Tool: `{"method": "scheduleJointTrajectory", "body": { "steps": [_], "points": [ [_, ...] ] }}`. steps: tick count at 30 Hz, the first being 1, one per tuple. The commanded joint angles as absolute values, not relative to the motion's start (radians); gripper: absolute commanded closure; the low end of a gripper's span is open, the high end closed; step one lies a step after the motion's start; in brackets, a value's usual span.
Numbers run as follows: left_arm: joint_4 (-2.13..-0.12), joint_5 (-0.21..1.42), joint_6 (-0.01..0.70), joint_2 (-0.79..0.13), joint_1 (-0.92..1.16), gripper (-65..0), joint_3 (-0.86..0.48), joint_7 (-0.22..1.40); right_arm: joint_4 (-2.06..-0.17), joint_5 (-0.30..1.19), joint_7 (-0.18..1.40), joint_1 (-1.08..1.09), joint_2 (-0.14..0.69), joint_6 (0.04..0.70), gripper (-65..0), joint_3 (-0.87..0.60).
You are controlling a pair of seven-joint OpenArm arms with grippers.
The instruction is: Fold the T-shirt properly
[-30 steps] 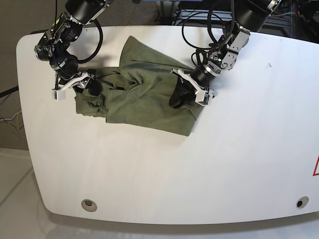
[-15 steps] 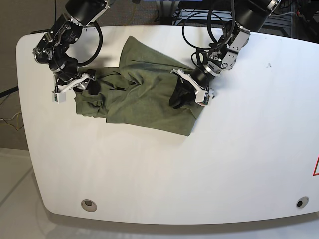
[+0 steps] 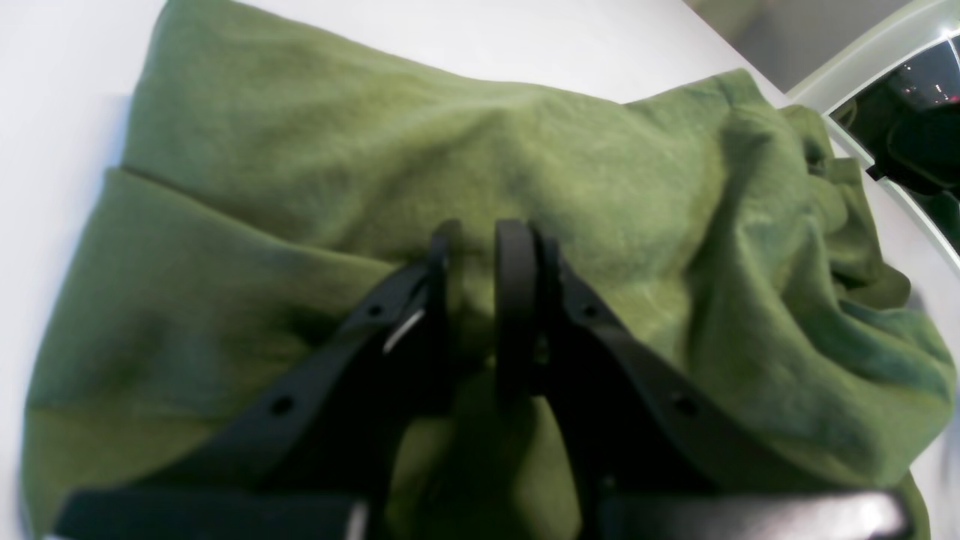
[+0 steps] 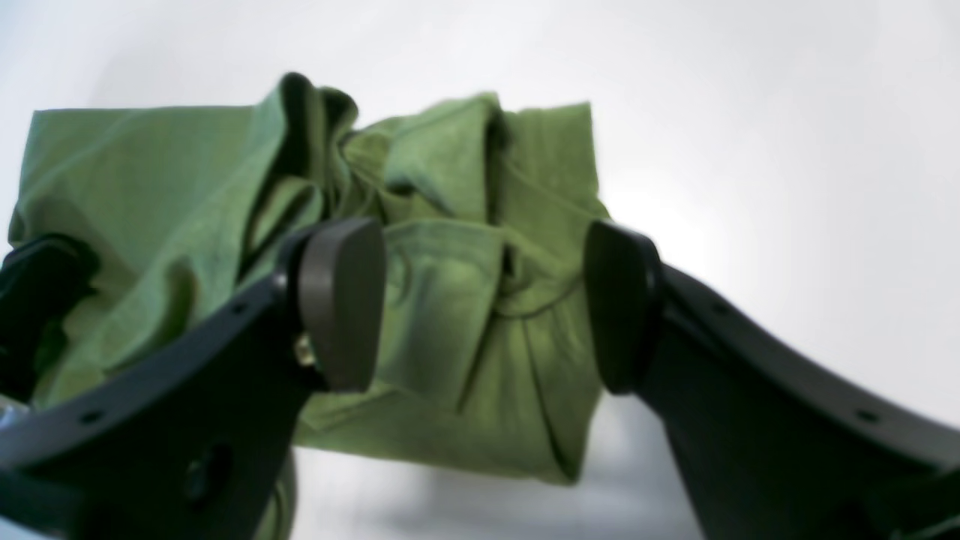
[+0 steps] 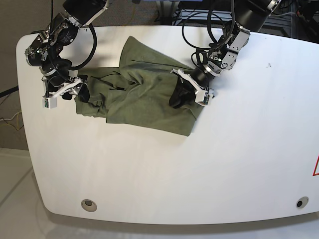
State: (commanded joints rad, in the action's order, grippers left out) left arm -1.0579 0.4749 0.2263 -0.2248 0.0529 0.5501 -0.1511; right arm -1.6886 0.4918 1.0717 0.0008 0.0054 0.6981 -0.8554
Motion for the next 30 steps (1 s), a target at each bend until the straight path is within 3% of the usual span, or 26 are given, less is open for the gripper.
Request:
{"method": "scheduleJointTrajectory", "body": {
  "steps": [14, 22, 30],
  "points": [
    [-1.058, 0.475, 0.228, -0.226, 0.065, -7.3, 0.549, -0.151, -1.504, 0.496, 1.007, 0.021, 0.101, 0.698, -40.1, -0.915],
    [-1.058, 0.475, 0.228, -0.226, 0.067, -7.3, 0.549, -0.151, -1.466, 0.498, 0.998, 0.022, 0.088, 0.698, -40.1, -0.915],
    [-1.058, 0.475, 0.228, -0.237, 0.067, -7.3, 0.549, -0.151, -1.438, 0.498, 0.998, 0.022, 0.021, 0.698, -40.1, -0.915]
  ]
}}
